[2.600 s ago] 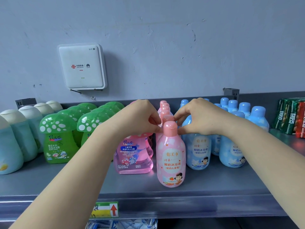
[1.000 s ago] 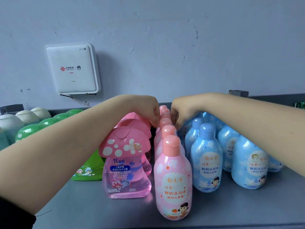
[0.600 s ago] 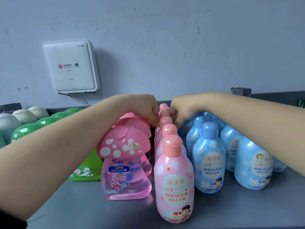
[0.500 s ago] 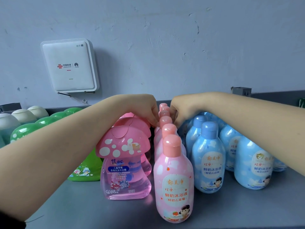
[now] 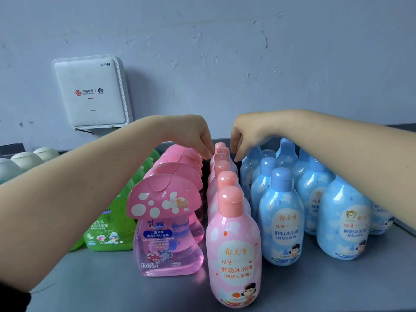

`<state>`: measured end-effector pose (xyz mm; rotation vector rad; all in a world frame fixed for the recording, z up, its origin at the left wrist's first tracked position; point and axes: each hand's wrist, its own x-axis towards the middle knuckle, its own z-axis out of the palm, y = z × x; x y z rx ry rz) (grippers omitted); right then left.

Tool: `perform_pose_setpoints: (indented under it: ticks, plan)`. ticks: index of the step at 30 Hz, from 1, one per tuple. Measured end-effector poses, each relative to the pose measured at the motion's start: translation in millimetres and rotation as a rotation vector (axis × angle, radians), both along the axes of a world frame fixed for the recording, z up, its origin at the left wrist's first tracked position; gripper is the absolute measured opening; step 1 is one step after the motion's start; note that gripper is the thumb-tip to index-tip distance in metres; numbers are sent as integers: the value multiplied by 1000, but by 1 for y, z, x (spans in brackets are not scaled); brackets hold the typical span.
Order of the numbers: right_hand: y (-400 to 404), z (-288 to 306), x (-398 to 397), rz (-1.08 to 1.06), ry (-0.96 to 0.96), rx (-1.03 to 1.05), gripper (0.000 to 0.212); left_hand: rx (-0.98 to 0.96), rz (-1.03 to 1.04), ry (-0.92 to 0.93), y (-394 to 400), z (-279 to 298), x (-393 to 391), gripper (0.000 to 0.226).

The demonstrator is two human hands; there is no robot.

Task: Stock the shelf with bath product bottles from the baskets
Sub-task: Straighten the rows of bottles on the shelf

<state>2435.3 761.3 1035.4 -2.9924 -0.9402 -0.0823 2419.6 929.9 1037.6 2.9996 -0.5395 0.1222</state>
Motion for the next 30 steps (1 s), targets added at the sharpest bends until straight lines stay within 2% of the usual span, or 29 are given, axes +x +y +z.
perform_pose_setpoints:
  ticks: [3,8,16,30]
  plan:
    - [1,3,10,-19,-14,-26,33,-9,40,-48,3,2,10,20]
    - [11,1,25,-50,-6,-101,40,52,42,17,0,-4,23,21]
    - [23,-11,40,-78,36,-164,39,159,28,69,1,-19,38,8]
    - [23,-21,48,-58,66,-125,35,112,64,71,0,-27,39,42]
